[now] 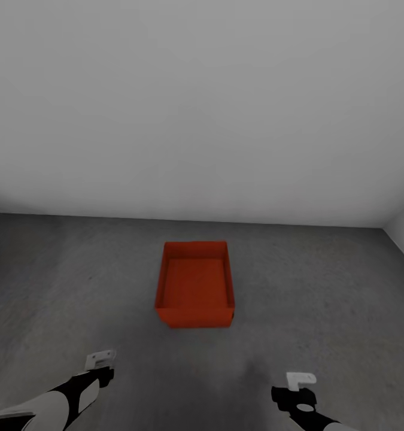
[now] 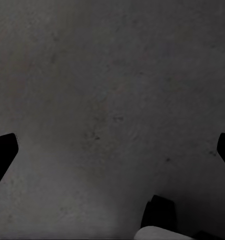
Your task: Move the two storage containers from the living room to the garage. In the garage, place one container on the floor and stack the other container on top of it (either order is fine).
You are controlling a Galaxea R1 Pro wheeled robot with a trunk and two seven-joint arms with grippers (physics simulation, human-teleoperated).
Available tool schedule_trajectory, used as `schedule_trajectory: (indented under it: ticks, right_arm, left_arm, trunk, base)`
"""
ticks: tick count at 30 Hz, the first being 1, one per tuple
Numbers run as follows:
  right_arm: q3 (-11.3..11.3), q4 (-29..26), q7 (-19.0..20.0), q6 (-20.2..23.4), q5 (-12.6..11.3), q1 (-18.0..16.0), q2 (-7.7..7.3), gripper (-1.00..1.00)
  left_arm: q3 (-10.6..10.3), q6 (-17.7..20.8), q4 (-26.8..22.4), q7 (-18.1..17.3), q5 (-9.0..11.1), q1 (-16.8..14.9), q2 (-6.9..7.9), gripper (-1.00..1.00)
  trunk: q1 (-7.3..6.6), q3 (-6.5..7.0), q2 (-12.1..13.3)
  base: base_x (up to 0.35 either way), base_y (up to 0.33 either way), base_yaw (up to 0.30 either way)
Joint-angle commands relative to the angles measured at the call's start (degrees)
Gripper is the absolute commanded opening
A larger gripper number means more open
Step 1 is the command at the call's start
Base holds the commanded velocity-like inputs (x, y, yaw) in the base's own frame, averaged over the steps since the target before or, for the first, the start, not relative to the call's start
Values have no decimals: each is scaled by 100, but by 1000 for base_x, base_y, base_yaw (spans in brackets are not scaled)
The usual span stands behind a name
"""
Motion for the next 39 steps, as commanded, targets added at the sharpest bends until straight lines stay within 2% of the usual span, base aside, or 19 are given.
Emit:
schedule_trajectory:
  ticks: [1, 18, 36, 39]
  right_arm:
    - [48, 18, -1, -36, -46, 18, 6, 100]
    - [48, 18, 31, -32, -50, 133, 24, 100]
    - [48, 18, 4, -72, -41, 46, 67, 100]
    - [48, 18, 7, -52, -43, 46, 72, 100]
  left_arm:
    - [28, 15, 0, 6, 32, -3, 2, 100]
    - [27, 33, 5, -8, 36, 23, 1, 100]
    - [29, -35, -2, -66, 39, 94, -32, 100]
    - [28, -37, 1, -73, 38, 94, -81, 100]
  trunk:
    - [-3, -4, -4]
    - [-3, -4, -4]
    - [-3, -4, -4]
    - [-69, 50, 117]
  base:
    - [-346, 0, 0]
    - [-307, 0, 0]
    - [-17, 0, 0]
    - [0, 0, 0]
